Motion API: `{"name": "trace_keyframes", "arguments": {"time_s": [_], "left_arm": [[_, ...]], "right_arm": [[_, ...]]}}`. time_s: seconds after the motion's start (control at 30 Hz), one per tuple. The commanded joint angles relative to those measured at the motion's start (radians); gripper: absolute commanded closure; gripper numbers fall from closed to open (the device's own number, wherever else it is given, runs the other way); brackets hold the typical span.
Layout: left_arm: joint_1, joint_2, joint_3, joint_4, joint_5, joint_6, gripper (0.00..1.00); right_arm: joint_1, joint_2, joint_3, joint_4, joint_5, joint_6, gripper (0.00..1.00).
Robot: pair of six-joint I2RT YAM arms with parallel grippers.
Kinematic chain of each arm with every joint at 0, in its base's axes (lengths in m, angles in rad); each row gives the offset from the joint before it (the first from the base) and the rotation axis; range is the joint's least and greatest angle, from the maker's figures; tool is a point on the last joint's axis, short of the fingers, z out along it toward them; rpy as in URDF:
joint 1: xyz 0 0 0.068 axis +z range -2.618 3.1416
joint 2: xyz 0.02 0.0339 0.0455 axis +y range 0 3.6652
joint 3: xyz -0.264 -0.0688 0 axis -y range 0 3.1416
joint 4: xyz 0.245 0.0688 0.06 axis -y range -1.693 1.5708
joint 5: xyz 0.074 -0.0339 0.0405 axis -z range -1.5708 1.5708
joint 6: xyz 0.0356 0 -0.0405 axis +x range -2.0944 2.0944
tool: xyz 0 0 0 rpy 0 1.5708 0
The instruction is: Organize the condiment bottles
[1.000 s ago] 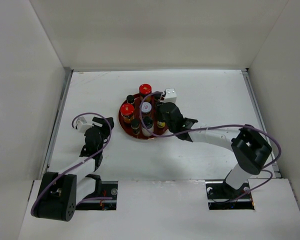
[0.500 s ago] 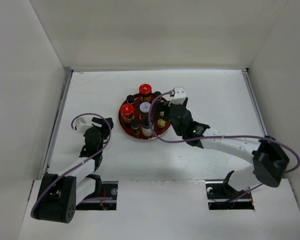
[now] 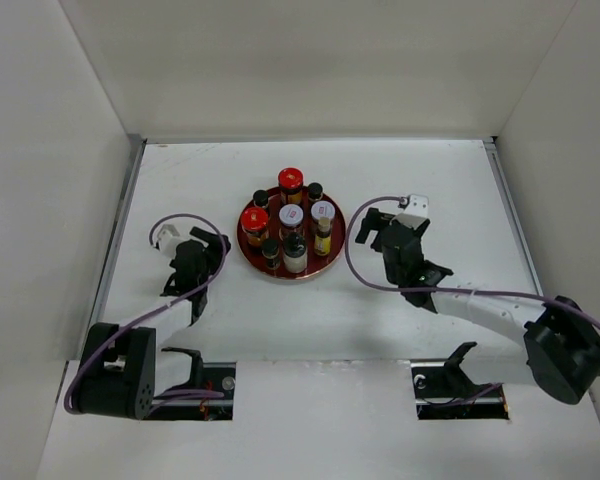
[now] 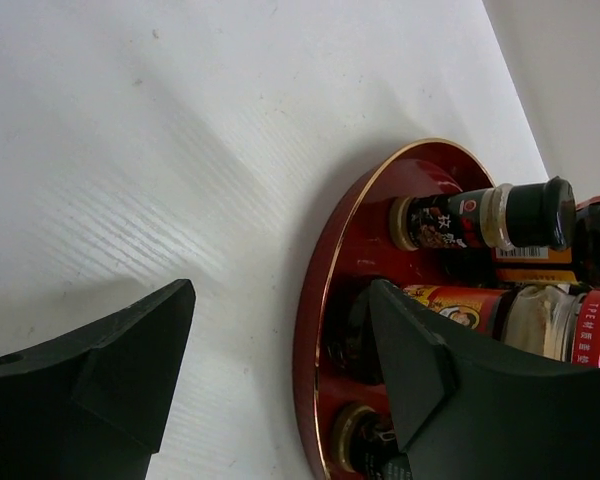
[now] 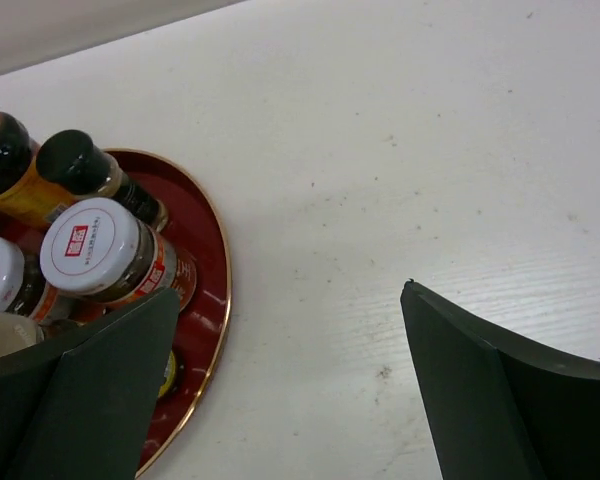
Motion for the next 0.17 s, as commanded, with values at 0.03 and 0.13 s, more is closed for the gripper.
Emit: {"name": "trace_keyframes", "arguments": {"time_s": [0.03, 0.13], "left_arm": [[0.005, -0.089, 0.007, -0.009, -0.027, 0.027, 0.33], [0.014, -0.132, -0.002, -0.017, -0.052, 0.041, 0.30]], "right_arm": [[-0.008, -0.002, 0.008, 0.056, -0.031, 0.044, 0.00], [-0.006, 0.001, 0.010, 0.057, -0.037, 0.038, 0.00]]}}
